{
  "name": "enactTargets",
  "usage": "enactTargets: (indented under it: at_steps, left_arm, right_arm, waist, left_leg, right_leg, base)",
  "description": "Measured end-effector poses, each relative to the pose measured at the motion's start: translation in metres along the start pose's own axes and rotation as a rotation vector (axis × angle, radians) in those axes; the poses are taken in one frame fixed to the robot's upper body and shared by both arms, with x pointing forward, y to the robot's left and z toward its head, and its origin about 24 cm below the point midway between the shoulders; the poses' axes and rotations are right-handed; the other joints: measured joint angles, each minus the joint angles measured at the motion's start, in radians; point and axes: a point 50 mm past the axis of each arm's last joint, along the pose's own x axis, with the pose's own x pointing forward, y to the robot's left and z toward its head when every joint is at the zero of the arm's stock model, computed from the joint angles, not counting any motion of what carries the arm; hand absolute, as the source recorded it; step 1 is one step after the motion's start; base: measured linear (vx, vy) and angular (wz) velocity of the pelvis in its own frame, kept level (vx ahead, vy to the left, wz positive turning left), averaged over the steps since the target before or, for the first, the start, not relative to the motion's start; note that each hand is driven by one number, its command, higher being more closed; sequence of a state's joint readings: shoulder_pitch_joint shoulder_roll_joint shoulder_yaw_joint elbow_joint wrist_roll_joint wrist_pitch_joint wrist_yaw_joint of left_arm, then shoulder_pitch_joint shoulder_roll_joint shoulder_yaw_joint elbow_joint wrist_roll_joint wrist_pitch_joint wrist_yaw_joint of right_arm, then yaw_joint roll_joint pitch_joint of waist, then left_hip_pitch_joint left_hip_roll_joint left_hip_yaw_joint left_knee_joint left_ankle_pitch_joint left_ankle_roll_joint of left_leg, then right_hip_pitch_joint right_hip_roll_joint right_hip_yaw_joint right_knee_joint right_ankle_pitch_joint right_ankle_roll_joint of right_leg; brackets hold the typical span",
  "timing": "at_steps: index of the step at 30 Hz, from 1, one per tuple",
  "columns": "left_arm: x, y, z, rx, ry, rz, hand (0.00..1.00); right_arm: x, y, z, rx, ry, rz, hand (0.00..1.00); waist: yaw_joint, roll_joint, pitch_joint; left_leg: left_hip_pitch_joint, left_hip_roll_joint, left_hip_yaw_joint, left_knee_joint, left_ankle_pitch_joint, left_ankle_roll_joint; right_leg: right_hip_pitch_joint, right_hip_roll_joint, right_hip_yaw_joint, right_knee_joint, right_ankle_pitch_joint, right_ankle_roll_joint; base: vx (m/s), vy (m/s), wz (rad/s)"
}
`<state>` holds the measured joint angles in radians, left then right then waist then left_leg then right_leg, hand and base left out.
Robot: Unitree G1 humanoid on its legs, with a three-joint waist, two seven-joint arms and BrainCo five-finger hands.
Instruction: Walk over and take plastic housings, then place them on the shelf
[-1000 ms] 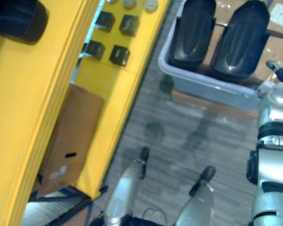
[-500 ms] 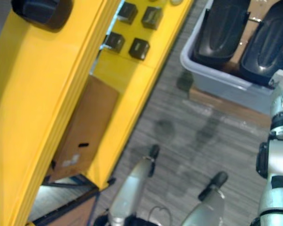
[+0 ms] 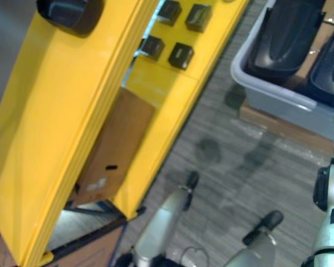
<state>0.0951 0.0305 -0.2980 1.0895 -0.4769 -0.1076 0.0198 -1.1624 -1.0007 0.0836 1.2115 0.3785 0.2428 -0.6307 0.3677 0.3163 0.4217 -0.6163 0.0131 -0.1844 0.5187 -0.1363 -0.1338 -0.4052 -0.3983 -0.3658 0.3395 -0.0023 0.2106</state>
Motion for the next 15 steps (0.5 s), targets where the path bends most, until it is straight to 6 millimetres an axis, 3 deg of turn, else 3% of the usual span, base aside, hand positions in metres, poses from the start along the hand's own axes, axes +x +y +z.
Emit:
enactTargets:
  at_steps: [6,15]
  left_arm:
    - [0.0,-0.001,-0.001,-0.008,-0.007,-0.005,0.0]
    - [0.0,-0.001,0.001,-0.005,-0.036,-0.005,0.0]
  right_arm:
    - [0.013,-0.026,-0.006,-0.05,0.069,-0.056,1.0]
    - [0.014,-0.035,-0.02,-0.235,0.152,-0.131,1.0]
  waist:
    - [0.005,0.004,-0.003]
    - [0.023,0.006,-0.005]
  left_leg:
    - [-0.012,-0.004,-0.005,-0.003,0.0,0.001]
    - [-0.009,-0.007,-0.011,-0.004,-0.001,0.002]
  right_leg:
    - [0.005,0.0,-0.015,-0.012,0.004,0.006]
    - [0.013,0.0,-0.02,-0.021,0.005,0.007]
  base:
    - [0.04,0.01,0.05]
    - [0.01,0.001,0.0]
